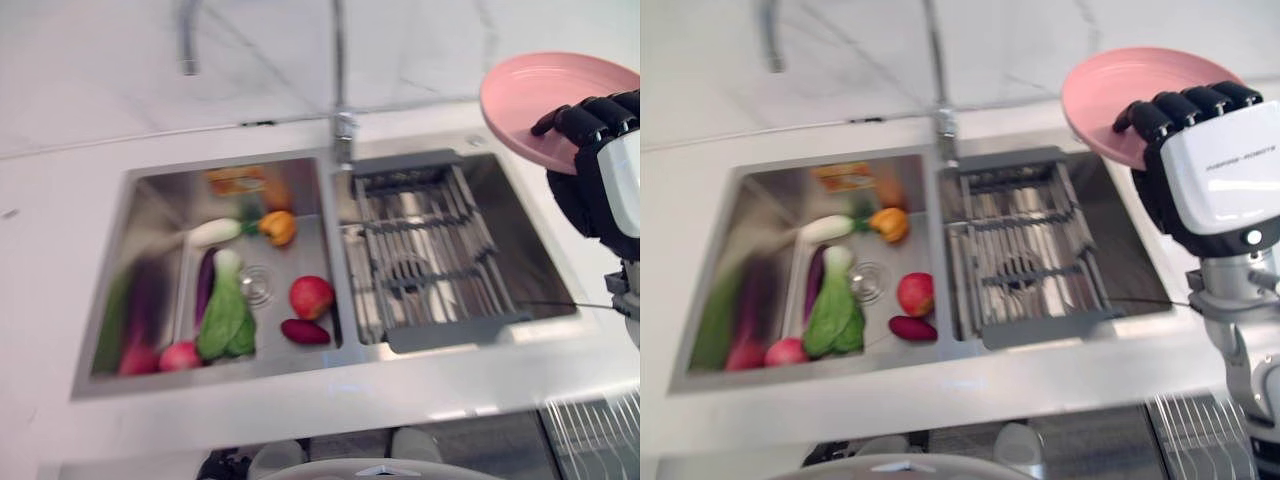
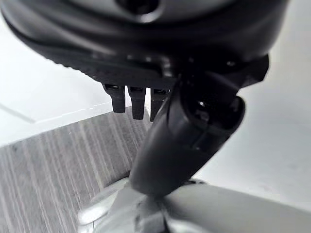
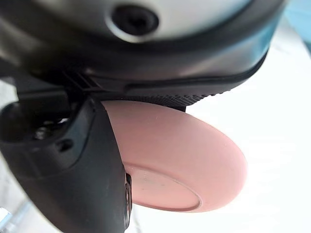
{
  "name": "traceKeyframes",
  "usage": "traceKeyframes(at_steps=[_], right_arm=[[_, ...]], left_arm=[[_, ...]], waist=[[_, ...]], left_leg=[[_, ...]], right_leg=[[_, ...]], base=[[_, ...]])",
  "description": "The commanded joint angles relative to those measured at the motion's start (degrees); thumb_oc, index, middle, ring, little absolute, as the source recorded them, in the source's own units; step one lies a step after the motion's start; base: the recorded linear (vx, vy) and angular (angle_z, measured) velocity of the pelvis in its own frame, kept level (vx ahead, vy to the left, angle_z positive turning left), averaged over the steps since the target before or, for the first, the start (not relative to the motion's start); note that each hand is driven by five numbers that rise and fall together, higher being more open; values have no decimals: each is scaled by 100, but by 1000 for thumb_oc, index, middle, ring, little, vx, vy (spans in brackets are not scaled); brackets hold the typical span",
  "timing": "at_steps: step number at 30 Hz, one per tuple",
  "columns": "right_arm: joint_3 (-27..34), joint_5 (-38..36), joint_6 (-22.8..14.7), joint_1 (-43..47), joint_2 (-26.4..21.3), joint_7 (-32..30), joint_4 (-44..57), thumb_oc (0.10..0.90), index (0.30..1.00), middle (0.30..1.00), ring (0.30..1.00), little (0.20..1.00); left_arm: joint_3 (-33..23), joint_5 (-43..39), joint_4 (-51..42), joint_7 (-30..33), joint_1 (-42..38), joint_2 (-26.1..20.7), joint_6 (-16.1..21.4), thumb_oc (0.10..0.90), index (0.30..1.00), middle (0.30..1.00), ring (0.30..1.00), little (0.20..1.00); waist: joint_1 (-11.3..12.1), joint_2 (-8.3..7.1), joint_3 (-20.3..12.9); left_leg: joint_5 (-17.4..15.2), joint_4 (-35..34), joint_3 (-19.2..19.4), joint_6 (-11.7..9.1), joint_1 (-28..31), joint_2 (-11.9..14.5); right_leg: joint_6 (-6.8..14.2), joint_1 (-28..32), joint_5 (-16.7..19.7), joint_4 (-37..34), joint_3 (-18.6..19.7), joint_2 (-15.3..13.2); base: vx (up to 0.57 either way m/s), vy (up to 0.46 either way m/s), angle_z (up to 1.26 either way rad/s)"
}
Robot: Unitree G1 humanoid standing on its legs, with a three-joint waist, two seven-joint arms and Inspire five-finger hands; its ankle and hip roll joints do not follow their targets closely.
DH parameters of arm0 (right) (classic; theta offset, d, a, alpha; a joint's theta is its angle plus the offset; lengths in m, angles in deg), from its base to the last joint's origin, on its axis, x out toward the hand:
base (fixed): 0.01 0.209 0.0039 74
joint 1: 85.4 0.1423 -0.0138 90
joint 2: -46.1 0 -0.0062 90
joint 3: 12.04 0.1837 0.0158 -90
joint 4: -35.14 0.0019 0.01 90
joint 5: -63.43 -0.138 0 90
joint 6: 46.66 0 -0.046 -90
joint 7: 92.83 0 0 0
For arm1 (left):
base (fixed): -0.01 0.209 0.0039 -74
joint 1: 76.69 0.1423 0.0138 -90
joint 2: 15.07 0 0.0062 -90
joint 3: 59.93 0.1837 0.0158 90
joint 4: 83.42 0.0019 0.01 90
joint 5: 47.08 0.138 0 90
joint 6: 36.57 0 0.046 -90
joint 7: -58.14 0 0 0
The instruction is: Place the dishes in the dishwasher.
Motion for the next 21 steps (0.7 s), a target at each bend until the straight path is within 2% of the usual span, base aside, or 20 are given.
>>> traceKeyframes(at_steps=[1,3,4,5,6,8,9,11,13,15,21], right_arm=[[184,-410,117,583,-582,-23,257,400,300,300,300,300],[204,-426,173,656,-673,92,26,400,300,300,300,300],[196,-428,174,671,-680,89,16,400,300,300,300,300],[194,-467,205,756,-689,101,-151,400,300,300,300,300],[51,-510,349,901,-668,-60,-520,400,300,300,300,300],[-111,-528,387,956,-727,16,-856,400,300,300,300,300],[-132,-528,388,975,-738,8,-872,400,300,300,300,300],[-15,-489,435,760,-769,37,-1044,400,300,300,300,300],[93,-494,469,691,-738,52,-1042,400,300,300,300,300],[392,-499,518,467,-639,-8,-1005,400,300,300,300,300],[1030,-596,632,-273,-237,-221,-1138,400,300,300,300,300]], left_arm=[[-86,19,147,-139,-294,122,128,800,900,900,900,900],[-175,-109,164,-158,-277,102,106,800,900,900,900,900],[-178,-111,163,-159,-281,104,105,800,900,900,900,900],[-165,-126,157,-187,-282,110,98,800,900,900,900,900],[-212,-187,174,-159,-297,151,125,800,900,900,900,900],[-327,-330,176,-141,-298,234,136,800,900,900,900,900],[-331,-332,176,-141,-294,241,137,800,900,900,900,900],[-442,-430,126,-158,-291,356,137,800,900,900,900,900],[-434,-426,102,-173,-303,388,147,800,900,900,900,900],[-239,-312,-53,-181,-363,468,172,800,900,900,900,900],[-80,-186,-49,-143,-381,564,155,800,900,900,900,900]], waist=[[356,131,-377],[411,161,-428],[424,167,-432],[518,110,-476],[784,-34,-561],[827,-60,-594],[835,-49,-596],[789,48,-649],[777,98,-625],[651,254,-451],[396,434,-306]], left_leg=[[21,133,-149,68,-361,177],[144,52,100,118,-456,238],[176,43,120,118,-471,247],[217,33,234,86,-569,255],[316,83,517,-56,-732,355],[431,98,698,-174,-728,463],[433,95,711,-182,-721,475],[624,75,694,-363,-738,739],[672,67,670,-405,-729,823],[873,52,548,-531,-775,964],[1060,65,206,-634,-864,1104]], right_leg=[[452,140,-779,1405,-510,-175],[453,332,-1093,1931,-614,-188],[440,304,-1067,1927,-600,-177],[428,466,-1111,1679,-678,-231],[461,912,-1143,858,-1121,-350],[506,1091,-965,160,-1217,-299],[500,1110,-932,110,-1207,-280],[471,1165,-862,-364,-898,-69],[468,1186,-903,-364,-897,-36],[381,1244,-976,-364,-882,75],[197,1470,-1132,-364,-1022,299]], base=[[-265,69,-136],[-223,25,-79],[-186,-65,-34],[-229,-220,-67],[-256,-313,-81],[-119,-247,-118],[-19,-159,-115],[4,-244,-63],[-60,-166,-41],[-126,-120,-23],[-27,-73,18]])
